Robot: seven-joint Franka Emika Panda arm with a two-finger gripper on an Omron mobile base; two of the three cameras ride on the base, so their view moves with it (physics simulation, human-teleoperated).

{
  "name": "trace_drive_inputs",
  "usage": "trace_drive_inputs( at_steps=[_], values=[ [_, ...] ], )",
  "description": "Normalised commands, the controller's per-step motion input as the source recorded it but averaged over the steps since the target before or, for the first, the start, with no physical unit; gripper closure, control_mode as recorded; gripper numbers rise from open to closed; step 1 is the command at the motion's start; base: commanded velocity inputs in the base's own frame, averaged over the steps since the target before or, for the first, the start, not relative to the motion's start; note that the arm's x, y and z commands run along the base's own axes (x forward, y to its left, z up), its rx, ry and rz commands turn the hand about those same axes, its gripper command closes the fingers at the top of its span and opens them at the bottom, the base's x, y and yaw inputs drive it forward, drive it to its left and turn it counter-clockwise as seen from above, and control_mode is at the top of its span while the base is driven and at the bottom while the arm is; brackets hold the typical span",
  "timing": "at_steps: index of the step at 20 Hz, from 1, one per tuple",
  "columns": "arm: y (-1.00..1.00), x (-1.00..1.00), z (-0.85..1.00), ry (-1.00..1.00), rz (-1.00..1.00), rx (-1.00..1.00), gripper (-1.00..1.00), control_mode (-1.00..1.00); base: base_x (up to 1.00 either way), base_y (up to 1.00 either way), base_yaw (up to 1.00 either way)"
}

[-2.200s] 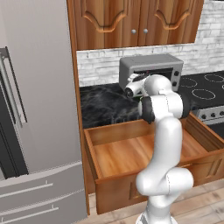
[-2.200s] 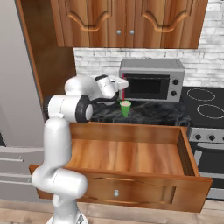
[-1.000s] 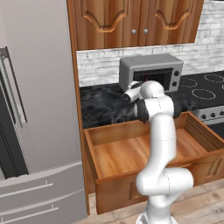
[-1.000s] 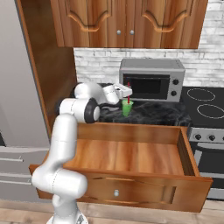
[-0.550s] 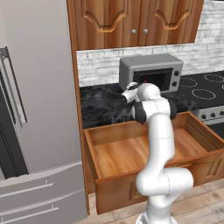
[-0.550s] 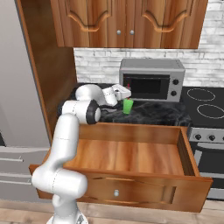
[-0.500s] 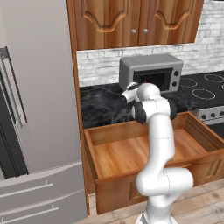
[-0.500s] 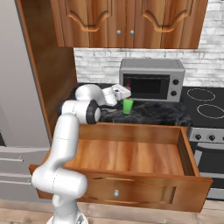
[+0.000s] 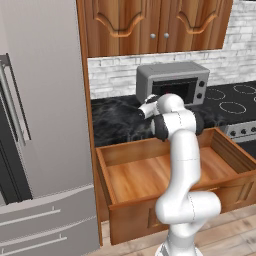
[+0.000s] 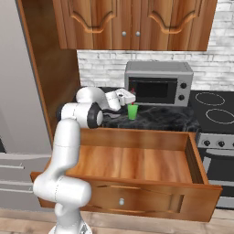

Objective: Pick up the straw from the right drawer and put it inside the smoothie cup.

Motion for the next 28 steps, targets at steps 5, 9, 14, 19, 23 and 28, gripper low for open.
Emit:
trace_drive_inputs(
  at_steps=[5,9,14,19,23,28],
  values=[
    [0.0,-0.29,0.01,-0.02,0.0,0.0,1.0,-1.0,0.0,0.0,0.0],
    [0.0,0.0,0.0,0.0,0.0,0.0,1.0,-1.0,0.0,0.0,0.0],
    [0.0,0.0,0.0,0.0,0.0,0.0,1.0,-1.0,0.0,0.0,0.0],
    [0.0,0.0,0.0,0.0,0.0,0.0,-1.0,-1.0,0.0,0.0,0.0],
    [0.0,0.0,0.0,0.0,0.0,0.0,-1.0,-1.0,0.0,0.0,0.0],
    [0.0,0.0,0.0,0.0,0.0,0.0,-1.0,-1.0,0.0,0.0,0.0]
  ],
)
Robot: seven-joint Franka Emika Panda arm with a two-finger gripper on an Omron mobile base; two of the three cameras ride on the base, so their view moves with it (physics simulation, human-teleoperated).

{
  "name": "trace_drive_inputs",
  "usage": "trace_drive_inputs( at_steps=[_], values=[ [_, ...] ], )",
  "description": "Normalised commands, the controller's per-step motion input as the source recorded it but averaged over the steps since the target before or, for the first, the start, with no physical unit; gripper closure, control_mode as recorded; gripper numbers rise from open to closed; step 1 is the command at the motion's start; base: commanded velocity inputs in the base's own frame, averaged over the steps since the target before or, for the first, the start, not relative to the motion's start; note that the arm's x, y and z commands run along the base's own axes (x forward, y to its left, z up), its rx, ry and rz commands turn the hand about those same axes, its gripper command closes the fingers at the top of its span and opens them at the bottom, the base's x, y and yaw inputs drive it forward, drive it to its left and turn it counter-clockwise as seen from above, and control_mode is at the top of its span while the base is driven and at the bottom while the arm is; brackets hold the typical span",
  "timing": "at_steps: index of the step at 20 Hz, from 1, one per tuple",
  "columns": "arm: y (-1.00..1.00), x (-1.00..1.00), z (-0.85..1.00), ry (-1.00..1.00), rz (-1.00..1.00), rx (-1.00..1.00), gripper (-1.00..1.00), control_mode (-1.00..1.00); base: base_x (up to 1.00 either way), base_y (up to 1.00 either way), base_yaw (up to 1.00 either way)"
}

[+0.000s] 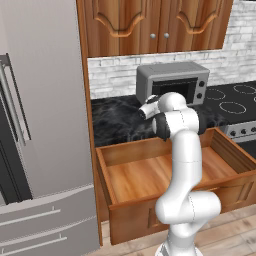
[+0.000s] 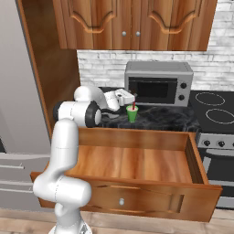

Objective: Pick up the straw from the right drawer and put it inside the smoothie cup.

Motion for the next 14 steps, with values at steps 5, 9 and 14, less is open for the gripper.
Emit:
trace_drive_inputs(
  at_steps=[5,9,14],
  values=[
    [0.0,-0.15,0.05,0.0,0.0,0.0,-1.0,-1.0,0.0,0.0,0.0],
    [0.03,-0.57,0.38,-0.04,0.0,0.0,-1.0,-1.0,0.0,0.0,0.0],
    [0.23,-0.87,0.48,-0.09,0.0,0.0,-1.0,-1.0,0.0,0.0,0.0]
  ],
)
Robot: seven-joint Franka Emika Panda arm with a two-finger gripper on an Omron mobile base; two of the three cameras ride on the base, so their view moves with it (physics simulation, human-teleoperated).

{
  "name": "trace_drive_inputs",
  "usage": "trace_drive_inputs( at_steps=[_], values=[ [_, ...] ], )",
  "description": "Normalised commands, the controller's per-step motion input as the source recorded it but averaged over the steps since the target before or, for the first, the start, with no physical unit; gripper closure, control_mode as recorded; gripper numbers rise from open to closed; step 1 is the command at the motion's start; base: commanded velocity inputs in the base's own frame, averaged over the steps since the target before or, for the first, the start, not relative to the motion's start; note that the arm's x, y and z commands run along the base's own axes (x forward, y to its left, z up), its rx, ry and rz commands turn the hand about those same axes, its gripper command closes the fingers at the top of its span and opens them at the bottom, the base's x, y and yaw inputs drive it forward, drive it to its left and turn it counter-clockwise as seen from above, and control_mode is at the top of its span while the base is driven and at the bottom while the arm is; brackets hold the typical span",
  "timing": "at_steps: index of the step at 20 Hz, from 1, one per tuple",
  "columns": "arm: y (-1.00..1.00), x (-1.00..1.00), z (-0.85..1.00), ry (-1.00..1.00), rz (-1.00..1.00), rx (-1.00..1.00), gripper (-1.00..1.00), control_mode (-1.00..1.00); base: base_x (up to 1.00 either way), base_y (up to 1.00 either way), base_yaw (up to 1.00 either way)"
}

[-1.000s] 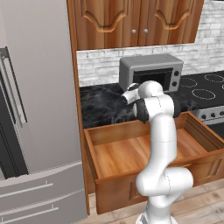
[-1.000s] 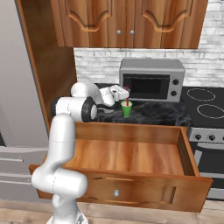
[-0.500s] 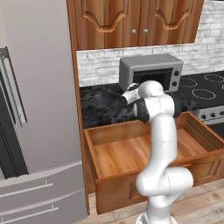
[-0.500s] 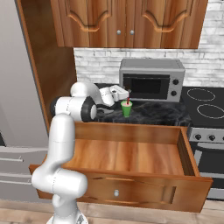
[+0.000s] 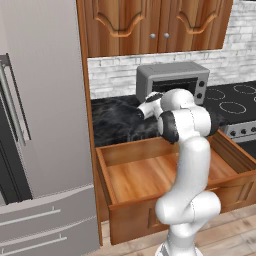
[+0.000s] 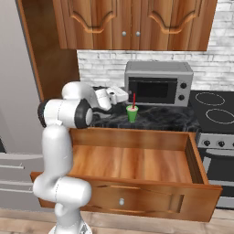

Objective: Pick up the straw from the right drawer and put it inside the smoothie cup.

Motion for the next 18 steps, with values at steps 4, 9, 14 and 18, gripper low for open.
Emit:
trace_drive_inputs(
  at_steps=[4,9,14,18],
  values=[
    [0.18,-1.0,0.28,-0.07,0.0,0.0,-1.0,-1.0,0.0,0.0,0.0],
    [0.1,-1.0,0.31,-0.06,0.0,0.0,-1.0,-1.0,0.0,0.0,0.0],
    [0.14,-1.0,0.37,-0.07,0.0,0.0,-1.0,-1.0,0.0,0.0,0.0],
    [0.35,-1.0,0.5,-0.02,0.0,0.0,-1.0,-1.0,0.0,0.0,0.0]
  ],
)
